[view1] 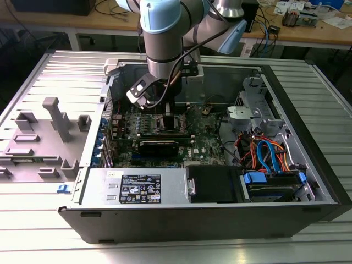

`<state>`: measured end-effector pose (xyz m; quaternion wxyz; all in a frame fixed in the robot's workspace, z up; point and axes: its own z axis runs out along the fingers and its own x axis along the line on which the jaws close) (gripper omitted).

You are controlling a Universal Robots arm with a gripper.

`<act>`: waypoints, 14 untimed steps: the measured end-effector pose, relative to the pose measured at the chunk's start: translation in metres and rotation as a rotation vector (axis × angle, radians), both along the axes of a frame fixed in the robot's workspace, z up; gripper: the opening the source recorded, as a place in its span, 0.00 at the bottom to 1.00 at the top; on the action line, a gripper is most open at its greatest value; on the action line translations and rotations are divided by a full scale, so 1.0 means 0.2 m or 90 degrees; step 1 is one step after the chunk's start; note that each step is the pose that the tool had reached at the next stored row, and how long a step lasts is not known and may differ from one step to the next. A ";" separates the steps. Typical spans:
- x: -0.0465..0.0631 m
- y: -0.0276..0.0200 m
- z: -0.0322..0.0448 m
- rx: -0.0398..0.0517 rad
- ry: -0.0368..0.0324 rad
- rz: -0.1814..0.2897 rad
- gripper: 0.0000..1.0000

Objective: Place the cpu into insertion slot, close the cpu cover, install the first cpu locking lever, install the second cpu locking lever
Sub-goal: 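Place the cpu into insertion slot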

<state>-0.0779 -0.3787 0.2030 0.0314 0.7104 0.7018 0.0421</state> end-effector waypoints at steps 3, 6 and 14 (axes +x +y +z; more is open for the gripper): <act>0.00 -0.001 -0.002 -0.0002 0.0001 -0.001 0.54; 0.00 0.000 -0.003 -0.0001 0.0000 -0.001 0.54; 0.01 0.000 -0.008 0.0000 -0.0001 -0.001 0.54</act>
